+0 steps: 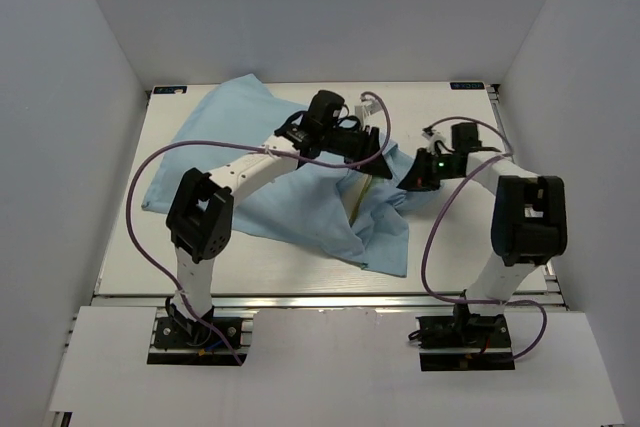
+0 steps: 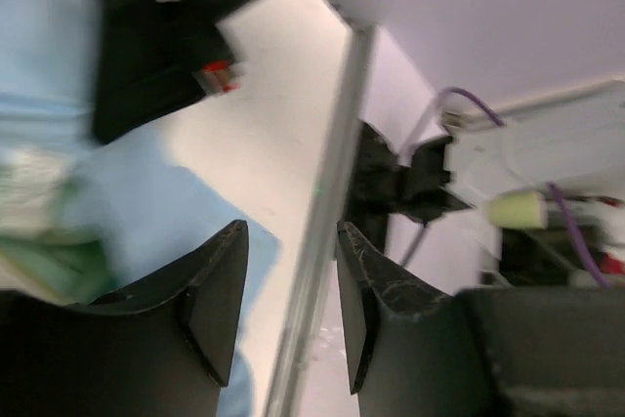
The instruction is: Put the pillow into the pillowcase
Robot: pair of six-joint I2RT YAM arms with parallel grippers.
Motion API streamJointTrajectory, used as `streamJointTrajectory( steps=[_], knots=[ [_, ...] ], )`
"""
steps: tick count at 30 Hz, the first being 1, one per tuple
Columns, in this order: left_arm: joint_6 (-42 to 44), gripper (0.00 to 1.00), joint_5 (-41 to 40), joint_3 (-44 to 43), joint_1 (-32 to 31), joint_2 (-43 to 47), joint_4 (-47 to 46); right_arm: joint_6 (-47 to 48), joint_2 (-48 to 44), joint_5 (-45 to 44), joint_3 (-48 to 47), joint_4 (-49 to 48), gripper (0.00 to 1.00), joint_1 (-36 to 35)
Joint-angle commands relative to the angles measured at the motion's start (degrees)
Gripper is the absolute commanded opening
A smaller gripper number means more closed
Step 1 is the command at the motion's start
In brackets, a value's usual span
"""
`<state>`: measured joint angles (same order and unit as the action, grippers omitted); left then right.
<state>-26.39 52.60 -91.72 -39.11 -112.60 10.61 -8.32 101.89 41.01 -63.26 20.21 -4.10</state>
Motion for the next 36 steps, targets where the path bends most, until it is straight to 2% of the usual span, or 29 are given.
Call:
streamJointTrajectory(
  steps=[1,2,5,10,14,19,25,30,36],
  knots=[
    [8.54,0.51,-10.56,-8.28,0.53,-0.95,13.25,5.48,-6.77,0.74,2.97,0.71,0.00,7.24],
    [10.55,0.52,-15.72,-10.30,0.53,-2.09,15.21,6.46,-7.57,0.47,3.58,1.06,0.00,7.87],
    [12.50,0.52,-24.26,-17.77,0.53,-7.45,20.93,10.15,-8.37,0.12,4.64,2.46,0.00,8.32],
    [14.79,0.51,-30.27,-25.25,-0.52,-14.39,25.06,11.30,-7.23,-0.23,5.43,1.86,0.00,8.40],
    [18.65,0.52,-35.54,-26.14,-3.85,-16.25,27.97,9.64,-7.93,0.64,6.84,-0.69,0.00,9.02],
    [20.59,0.51,-44.05,-19.56,-5.62,-14.50,27.10,5.95,-8.63,3.28,6.05,-4.03,0.00,10.34],
    [20.94,0.49,-49.95,-9.02,-5.71,-12.91,25.07,-1.87,-9.42,7.41,0.96,-9.47,0.00,12.71],
    [20.86,0.48,-51.72,2.74,-5.71,-10.64,22.62,-8.72,-11.27,10.40,-1.42,-16.06,0.00,15.60],
    [20.94,0.48,-48.82,10.07,-5.71,-7.73,20.85,-15.76,-11.71,13.03,-2.48,-23.18,0.00,16.40]
  ],
)
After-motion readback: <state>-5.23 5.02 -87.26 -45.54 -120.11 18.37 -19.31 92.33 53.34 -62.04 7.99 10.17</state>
